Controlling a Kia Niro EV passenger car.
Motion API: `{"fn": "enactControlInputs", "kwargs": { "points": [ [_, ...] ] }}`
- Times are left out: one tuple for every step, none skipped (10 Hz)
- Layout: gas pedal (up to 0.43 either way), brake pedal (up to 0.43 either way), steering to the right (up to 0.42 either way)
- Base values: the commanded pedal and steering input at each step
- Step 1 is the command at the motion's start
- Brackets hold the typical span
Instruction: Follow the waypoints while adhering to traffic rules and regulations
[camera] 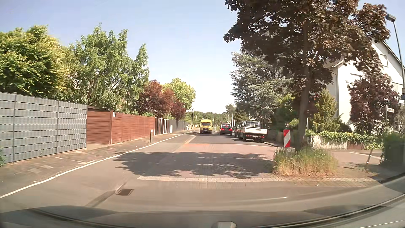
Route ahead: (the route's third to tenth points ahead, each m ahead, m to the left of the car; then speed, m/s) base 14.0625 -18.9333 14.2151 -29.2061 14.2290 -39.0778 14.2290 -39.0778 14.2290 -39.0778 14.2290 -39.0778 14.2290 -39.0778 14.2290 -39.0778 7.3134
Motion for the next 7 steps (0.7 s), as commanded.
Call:
{"fn": "enactControlInputs", "kwargs": {
  "points": [
    [0.000,0.329,0.007],
    [0.000,0.329,0.010],
    [0.000,0.335,0.015],
    [0.000,0.341,0.026],
    [0.000,0.341,0.034],
    [0.000,0.335,0.041],
    [0.000,0.323,0.052]
  ]
}}
